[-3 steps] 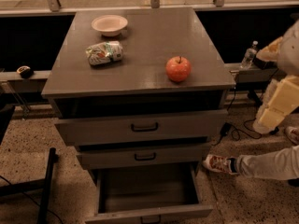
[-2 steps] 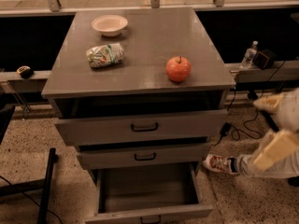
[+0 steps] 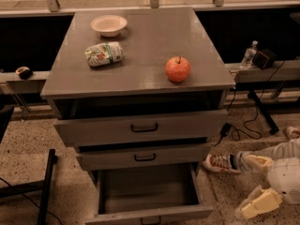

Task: Close bottom drawer

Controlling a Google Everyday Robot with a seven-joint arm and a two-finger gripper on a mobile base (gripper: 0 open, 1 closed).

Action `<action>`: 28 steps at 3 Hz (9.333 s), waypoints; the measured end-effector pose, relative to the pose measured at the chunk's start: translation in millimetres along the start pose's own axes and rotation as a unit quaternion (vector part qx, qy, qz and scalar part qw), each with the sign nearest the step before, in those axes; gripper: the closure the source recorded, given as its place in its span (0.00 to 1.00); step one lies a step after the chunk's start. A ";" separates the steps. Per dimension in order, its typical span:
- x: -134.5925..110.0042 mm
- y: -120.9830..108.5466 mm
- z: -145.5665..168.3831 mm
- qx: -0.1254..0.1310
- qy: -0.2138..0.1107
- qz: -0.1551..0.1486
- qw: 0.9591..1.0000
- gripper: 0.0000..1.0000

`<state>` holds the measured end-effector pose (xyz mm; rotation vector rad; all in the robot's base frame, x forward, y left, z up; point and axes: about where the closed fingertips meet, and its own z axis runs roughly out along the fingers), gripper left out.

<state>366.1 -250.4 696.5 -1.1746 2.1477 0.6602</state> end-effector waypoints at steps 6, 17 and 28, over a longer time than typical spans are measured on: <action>68.2 -54.6 161.7 0.101 -0.083 -0.103 0.986 0.00; 290.2 -92.2 439.4 0.014 -0.010 -0.213 0.977 1.00; 206.6 -207.5 471.8 0.236 -0.169 -0.328 0.899 1.00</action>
Offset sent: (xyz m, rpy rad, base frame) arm 0.0534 0.0293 -0.0462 0.1982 -0.3661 -0.1668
